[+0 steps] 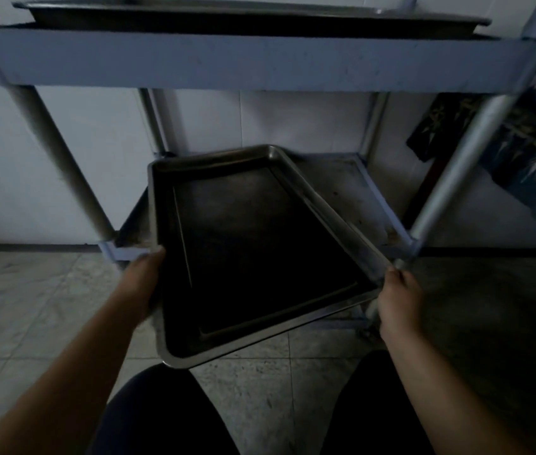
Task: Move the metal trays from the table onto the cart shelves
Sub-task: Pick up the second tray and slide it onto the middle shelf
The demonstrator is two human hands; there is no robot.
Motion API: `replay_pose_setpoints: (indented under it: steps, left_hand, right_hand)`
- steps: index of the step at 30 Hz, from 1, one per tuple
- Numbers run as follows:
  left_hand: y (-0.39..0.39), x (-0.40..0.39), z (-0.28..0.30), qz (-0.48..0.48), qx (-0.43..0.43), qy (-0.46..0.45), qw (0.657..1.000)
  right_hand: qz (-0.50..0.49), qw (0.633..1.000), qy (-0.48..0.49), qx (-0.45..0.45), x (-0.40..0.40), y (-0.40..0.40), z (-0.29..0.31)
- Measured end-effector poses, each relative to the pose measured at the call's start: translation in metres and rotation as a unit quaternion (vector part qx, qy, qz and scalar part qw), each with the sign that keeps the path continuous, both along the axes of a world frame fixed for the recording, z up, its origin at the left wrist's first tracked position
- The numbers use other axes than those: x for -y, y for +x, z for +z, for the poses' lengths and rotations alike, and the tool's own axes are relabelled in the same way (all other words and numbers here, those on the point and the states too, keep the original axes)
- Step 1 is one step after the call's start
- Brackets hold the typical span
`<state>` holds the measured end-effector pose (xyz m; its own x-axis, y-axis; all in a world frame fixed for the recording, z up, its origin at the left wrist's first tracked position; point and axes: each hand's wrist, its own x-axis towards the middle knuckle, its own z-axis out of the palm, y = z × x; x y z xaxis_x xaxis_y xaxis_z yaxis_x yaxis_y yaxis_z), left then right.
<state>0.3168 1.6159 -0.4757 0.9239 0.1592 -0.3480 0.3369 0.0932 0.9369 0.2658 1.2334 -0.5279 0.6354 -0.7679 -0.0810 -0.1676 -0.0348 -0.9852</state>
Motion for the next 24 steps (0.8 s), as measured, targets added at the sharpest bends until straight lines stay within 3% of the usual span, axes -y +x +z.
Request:
replay_pose_setpoints:
  steps: [5,11,18,24]
  left_hand:
    - [-0.086,0.01,-0.047,0.027,0.016,-0.034,0.999]
    - [-0.105,0.051,-0.052,0.062,0.045,-0.056,0.996]
    - [-0.139,0.126,-0.05,0.057,0.087,-0.034,0.994]
    - [-0.139,0.151,-0.046,0.078,0.035,-0.043,0.995]
  right_hand:
    - [-0.007,0.999,0.026,0.027,0.004,0.003,-0.003]
    - [-0.024,0.996,0.084,0.001,0.023,0.015,-0.001]
    - [-0.043,0.996,0.062,-0.038,0.072,0.042,0.02]
    - [-0.046,0.999,0.01,-0.013,0.049,0.02,0.007]
